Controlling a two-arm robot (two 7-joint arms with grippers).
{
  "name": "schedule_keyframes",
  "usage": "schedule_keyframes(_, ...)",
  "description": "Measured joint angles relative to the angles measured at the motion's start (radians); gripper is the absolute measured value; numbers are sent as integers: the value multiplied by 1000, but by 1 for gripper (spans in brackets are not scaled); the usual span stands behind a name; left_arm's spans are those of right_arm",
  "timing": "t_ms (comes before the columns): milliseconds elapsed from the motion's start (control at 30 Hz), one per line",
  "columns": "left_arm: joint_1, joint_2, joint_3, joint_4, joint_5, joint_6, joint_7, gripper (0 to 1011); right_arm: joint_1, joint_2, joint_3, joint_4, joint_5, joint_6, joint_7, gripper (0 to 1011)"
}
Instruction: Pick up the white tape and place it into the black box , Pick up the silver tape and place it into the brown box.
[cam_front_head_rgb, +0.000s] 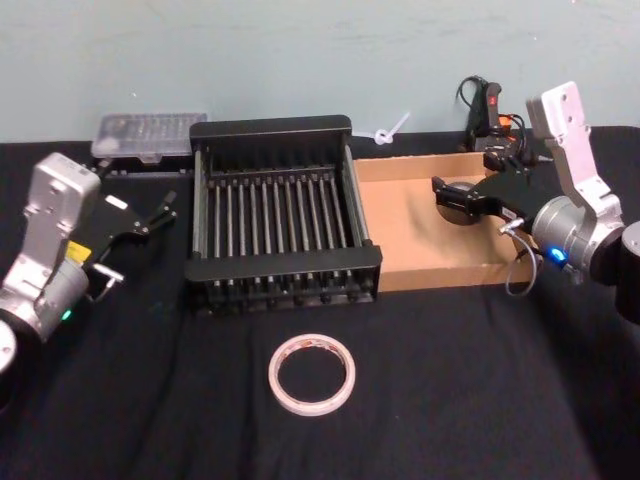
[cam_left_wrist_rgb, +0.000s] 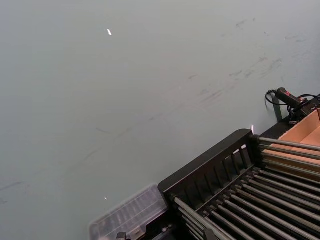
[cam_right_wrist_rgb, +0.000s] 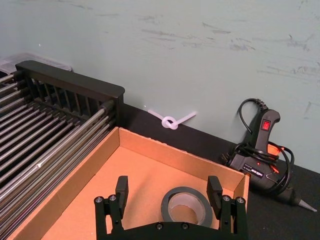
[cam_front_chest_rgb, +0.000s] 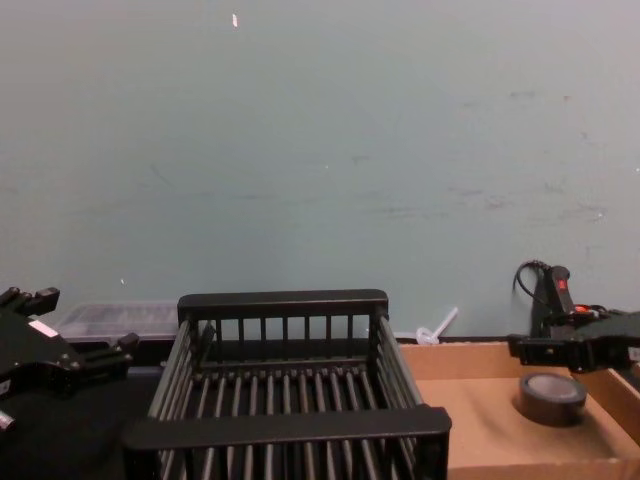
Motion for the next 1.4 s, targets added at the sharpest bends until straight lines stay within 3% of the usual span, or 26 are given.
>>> schedule_keyframes(500, 0, 0, 0, 0, 0, 0, 0, 1001, -8, 6, 4, -19, 3, -2, 8, 1002)
schedule_keyframes(833, 0, 0, 0, 0, 0, 0, 0, 1001, -77, 47, 19, -149, 34, 4, 36, 1002)
schedule_keyframes(1400, 0, 0, 0, 0, 0, 0, 0, 1001, -327, 161, 36, -443, 102, 14, 50, 1002)
